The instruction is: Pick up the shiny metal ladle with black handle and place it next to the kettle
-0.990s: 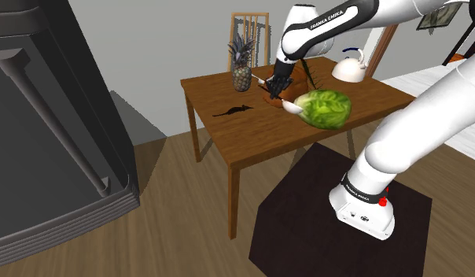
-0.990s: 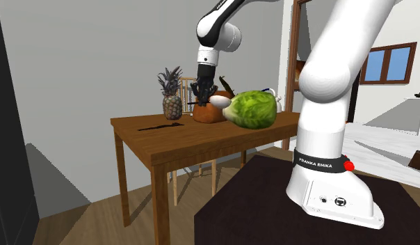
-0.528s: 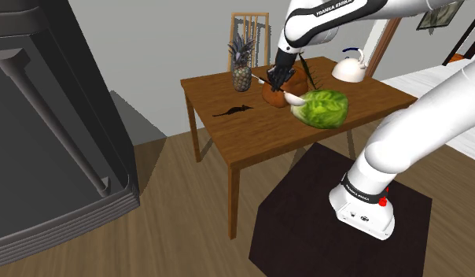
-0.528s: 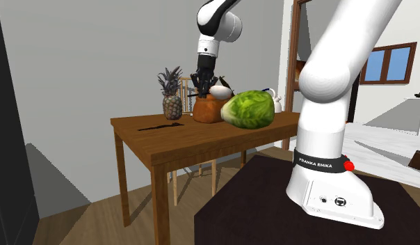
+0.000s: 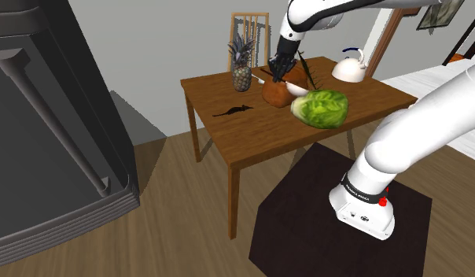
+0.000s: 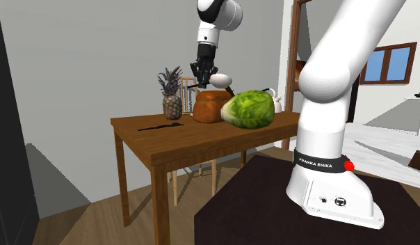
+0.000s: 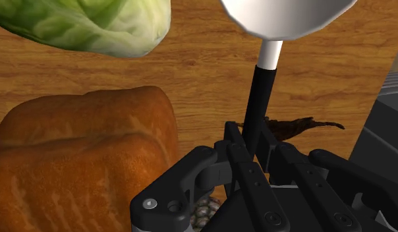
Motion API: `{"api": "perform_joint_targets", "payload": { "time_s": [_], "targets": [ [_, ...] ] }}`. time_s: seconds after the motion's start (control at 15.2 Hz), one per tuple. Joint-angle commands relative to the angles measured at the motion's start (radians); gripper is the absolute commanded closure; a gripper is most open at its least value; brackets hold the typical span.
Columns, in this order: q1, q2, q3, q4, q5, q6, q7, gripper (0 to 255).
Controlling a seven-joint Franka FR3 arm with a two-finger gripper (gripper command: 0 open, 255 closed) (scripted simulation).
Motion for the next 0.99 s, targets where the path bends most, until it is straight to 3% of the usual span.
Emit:
{"api": "perform_joint_targets", "payload": {
  "time_s": [0.0,0.79,0.92],
  "targets": [
    [0.0,-0.006,0.002,0.022,-0.001,-0.029,0.002,255],
    [0.001,-0.022,0.008,0.165,-0.002,-0.187,0.011,255],
    [-0.015,-0.015,-0.029,0.174,-0.009,-0.191,-0.039,255]
  ]
}}
